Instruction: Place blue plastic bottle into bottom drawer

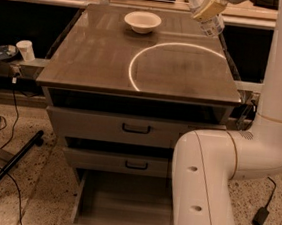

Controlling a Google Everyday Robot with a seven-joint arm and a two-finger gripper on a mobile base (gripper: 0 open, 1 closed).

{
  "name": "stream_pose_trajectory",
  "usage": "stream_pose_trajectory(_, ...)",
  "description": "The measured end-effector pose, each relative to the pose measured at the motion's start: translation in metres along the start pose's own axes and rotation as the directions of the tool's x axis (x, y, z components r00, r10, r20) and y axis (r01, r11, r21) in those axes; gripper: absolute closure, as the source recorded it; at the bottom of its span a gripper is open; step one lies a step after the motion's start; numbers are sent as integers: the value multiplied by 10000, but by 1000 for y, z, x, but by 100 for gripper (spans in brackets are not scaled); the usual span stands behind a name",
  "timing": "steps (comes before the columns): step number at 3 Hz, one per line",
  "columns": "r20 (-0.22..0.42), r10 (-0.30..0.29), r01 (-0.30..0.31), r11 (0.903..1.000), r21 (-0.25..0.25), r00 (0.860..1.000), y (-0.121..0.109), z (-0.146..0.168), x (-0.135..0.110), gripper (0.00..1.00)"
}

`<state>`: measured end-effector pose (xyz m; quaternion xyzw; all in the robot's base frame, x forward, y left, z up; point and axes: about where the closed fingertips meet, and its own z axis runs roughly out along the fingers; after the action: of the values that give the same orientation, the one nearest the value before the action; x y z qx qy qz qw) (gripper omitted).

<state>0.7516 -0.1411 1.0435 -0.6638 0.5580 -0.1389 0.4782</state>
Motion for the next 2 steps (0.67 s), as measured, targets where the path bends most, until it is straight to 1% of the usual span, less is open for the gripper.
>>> stream_pose_trajectory(1, -222, 64, -61, 9999, 138, 9997, -2, -7, 5, 100)
stream_pose_trajectory(2, -1326, 414, -306, 9961, 825, 9903, -11, -45, 32, 100)
